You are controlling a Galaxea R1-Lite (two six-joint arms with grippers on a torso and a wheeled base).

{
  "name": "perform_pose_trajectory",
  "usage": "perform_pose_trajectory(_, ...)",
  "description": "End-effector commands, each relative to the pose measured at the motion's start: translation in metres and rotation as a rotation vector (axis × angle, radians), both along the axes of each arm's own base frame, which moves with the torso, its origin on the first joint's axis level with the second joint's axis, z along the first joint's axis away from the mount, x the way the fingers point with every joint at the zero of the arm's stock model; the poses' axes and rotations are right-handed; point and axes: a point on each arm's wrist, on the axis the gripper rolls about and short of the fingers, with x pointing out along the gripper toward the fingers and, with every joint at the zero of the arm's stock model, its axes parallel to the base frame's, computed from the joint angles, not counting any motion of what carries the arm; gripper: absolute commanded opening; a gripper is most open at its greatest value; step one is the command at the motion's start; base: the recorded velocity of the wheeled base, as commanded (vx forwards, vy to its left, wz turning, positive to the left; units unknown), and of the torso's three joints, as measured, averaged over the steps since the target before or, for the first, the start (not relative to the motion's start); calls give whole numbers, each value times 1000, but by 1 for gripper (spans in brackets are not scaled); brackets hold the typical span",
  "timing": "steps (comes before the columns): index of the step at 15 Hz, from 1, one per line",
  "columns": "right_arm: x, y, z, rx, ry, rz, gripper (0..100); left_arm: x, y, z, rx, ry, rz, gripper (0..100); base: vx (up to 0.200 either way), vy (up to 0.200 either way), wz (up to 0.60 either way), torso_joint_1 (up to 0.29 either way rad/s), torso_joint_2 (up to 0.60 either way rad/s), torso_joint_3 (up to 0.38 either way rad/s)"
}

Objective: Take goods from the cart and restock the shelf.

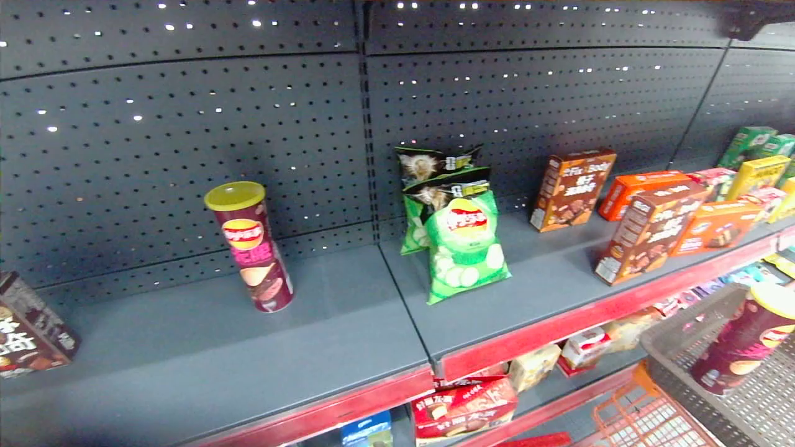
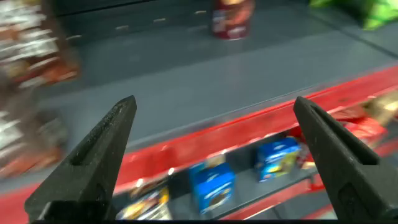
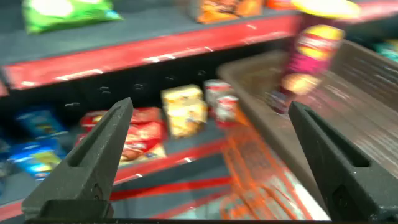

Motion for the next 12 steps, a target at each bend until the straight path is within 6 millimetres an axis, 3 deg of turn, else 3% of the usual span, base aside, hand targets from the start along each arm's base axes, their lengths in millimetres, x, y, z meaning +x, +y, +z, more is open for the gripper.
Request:
perform_pose_trajectory(1,0,0,0,1,2,1,100,0,0,0,0,-1,0,100,0,0,-600,2,12,-2)
perform_pose_trajectory(9,0,0,0,-1,2,5,100,0,0,0,0,-1,0,100,0,0,-600,2,1,1)
perform_pose_trajectory(12,0,0,0,-1,2,4,100,0,0,0,0,-1,0,100,0,0,0,0,0,0)
